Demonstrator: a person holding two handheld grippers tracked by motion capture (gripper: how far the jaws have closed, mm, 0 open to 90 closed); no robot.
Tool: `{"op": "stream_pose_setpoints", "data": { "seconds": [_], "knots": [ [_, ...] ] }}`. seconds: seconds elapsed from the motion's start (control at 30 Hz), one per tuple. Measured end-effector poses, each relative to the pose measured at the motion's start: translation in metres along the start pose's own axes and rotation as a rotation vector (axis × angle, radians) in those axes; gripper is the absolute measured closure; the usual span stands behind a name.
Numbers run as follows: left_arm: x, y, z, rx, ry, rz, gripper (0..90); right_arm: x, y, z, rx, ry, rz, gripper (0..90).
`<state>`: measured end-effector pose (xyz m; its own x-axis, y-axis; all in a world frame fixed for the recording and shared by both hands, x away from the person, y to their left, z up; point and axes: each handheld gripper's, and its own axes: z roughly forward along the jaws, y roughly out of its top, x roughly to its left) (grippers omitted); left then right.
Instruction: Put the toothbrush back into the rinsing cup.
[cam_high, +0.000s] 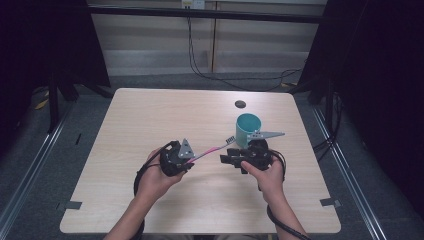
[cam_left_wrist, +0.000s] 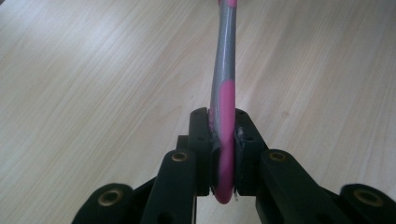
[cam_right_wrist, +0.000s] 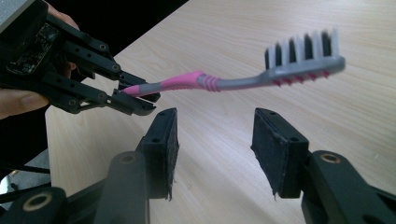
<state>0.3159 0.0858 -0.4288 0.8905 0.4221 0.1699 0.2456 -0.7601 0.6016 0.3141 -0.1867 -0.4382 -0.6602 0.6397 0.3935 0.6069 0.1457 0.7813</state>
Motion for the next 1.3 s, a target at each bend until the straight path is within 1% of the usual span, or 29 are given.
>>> {"op": "stream_pose_setpoints", "data": {
  "seconds": [0.17,0.23,0.33,0.5,0.53,0.57,0.6,0.63,0.73,0.77,0.8,0.87,0.9,0.93,0.97,1.03,1.07,1.1,1.13,1.23,1.3],
  "knots": [
    [-0.002,0.002,0.002,-0.001,-0.004,0.006,81.2,-0.001,-0.001,0.002,-0.013,0.012,0.01,50.6],
    [-0.003,0.002,0.003,-0.002,-0.006,0.007,81.2,-0.001,-0.001,0.002,-0.026,0.023,0.014,50.6],
    [-0.003,0.002,0.005,-0.008,-0.007,-0.003,81.2,-0.001,0.0,0.002,-0.035,0.033,0.02,50.9],
    [-0.005,0.002,0.005,-0.017,-0.009,-0.001,81.2,-0.002,0.0,0.003,-0.048,0.038,0.032,51.0],
    [-0.005,0.003,0.006,-0.022,-0.01,-0.004,81.2,-0.003,-0.001,0.003,-0.073,0.046,0.055,51.1],
    [-0.005,0.003,0.006,-0.022,-0.01,-0.004,81.2,-0.003,-0.001,0.003,-0.073,0.046,0.055,51.1],
    [-0.005,0.003,0.006,-0.02,-0.012,-0.004,81.2,-0.003,-0.001,0.004,-0.079,0.055,0.07,51.9],
    [-0.006,0.003,0.006,-0.021,-0.014,-0.007,81.2,-0.003,-0.001,0.004,-0.079,0.055,0.07,51.9],
    [-0.007,0.004,0.006,-0.028,-0.018,-0.011,81.1,-0.004,0.001,0.004,-0.096,0.065,0.077,56.0],
    [-0.007,0.004,0.006,-0.028,-0.018,-0.011,81.2,-0.004,0.001,0.004,-0.096,0.065,0.077,56.0],
    [-0.007,0.004,0.006,-0.024,-0.018,-0.013,81.2,-0.005,0.002,0.004,-0.114,0.077,0.106,57.9],
    [-0.009,0.004,0.008,-0.022,-0.027,-0.021,81.2,-0.005,0.002,0.004,-0.125,0.08,0.119,60.1],
    [-0.009,0.004,0.008,-0.022,-0.027,-0.021,81.2,-0.005,0.002,0.004,-0.125,0.08,0.119,60.1],
    [-0.01,0.003,0.009,-0.013,-0.028,-0.02,81.2,-0.005,0.001,0.005,-0.134,0.088,0.123,64.0],
    [-0.011,0.003,0.01,-0.012,-0.034,-0.015,81.2,-0.005,0.001,0.005,-0.137,0.09,0.125,64.5],
    [-0.012,0.003,0.011,-0.012,-0.035,-0.017,81.2,-0.005,0.001,0.005,-0.137,0.093,0.127,64.8],
    [-0.012,0.003,0.012,-0.003,-0.036,-0.012,81.2,-0.005,0.001,0.006,-0.13,0.087,0.13,67.2],
    [-0.012,0.003,0.012,-0.003,-0.036,-0.012,81.2,-0.005,0.001,0.006,-0.132,0.091,0.13,68.1],
    [-0.013,0.003,0.014,-0.007,-0.039,-0.024,81.2,-0.005,0.002,0.005,-0.135,0.096,0.134,69.0],
    [-0.013,0.003,0.016,0.002,-0.043,-0.028,81.2,-0.004,0.003,0.004,-0.146,0.1,0.131,71.2],
    [-0.015,0.004,0.018,0.01,-0.055,-0.036,81.1,-0.003,0.005,0.003,-0.161,0.11,0.141,72.1]
  ]
}}
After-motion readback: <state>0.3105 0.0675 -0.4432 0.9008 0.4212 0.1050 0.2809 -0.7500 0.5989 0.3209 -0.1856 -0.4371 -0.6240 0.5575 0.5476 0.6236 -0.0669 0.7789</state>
